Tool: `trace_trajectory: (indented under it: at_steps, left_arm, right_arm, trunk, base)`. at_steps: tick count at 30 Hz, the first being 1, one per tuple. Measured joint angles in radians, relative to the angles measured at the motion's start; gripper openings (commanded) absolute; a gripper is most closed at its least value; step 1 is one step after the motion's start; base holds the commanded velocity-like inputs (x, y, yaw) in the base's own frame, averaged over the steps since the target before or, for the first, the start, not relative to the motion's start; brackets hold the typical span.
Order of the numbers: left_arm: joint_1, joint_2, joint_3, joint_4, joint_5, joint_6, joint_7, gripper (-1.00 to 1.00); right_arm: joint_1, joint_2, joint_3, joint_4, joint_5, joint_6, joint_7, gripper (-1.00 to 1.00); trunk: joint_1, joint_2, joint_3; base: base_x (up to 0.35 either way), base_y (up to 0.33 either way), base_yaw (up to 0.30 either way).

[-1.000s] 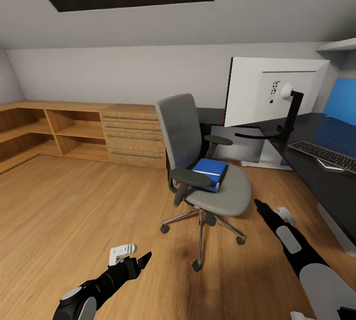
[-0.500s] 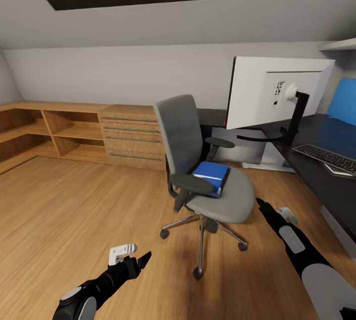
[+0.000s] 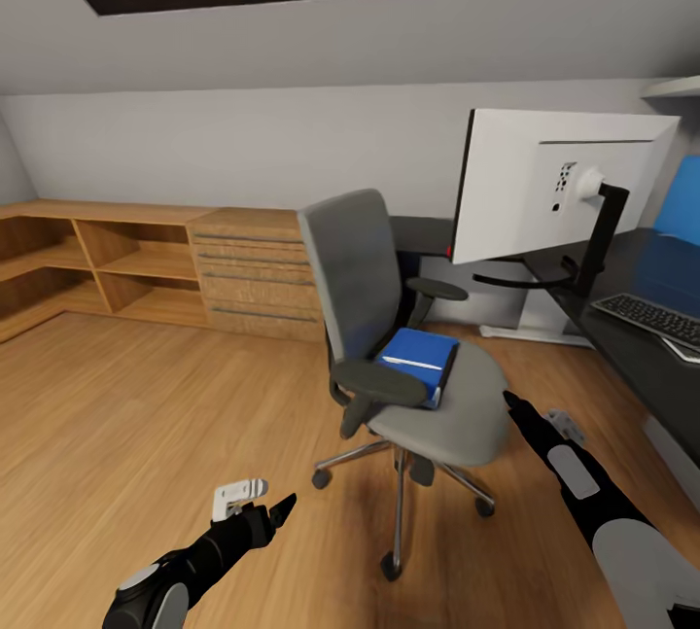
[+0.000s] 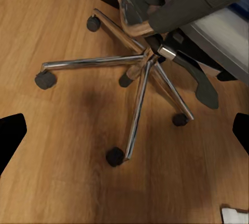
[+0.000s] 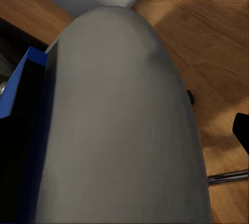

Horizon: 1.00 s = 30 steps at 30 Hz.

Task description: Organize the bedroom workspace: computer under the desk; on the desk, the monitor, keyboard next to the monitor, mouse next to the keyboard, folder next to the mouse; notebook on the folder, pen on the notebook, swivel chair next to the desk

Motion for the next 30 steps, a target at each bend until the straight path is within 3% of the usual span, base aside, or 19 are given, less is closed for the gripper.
trace_trajectory:
  at_steps: [6, 20, 30]
  left_arm:
    - [0.000, 0.000, 0.000, 0.000, 0.000, 0.000, -0.001, 1.00]
    - [0.000, 0.000, 0.019, -0.001, 0.002, 0.000, -0.001, 1.00]
    - [0.000, 0.001, 0.020, -0.002, 0.002, 0.000, -0.001, 1.00]
  right_arm:
    - [0.001, 0.000, 0.000, 0.001, -0.001, 0.000, -0.001, 1.00]
    - [0.002, 0.007, 0.001, 0.078, -0.006, -0.001, 0.001, 1.00]
    - [0.001, 0.013, 0.003, 0.081, -0.004, -0.003, 0.001, 1.00]
  trunk:
    - [0.000, 0.000, 0.000]
    - [0.000, 0.000, 0.000]
    - [0.000, 0.000, 0.000]
  base:
    - [0.250, 0.000, 0.000]
    - [0.019, 0.000, 0.009]
    - [0.000, 0.000, 0.222]
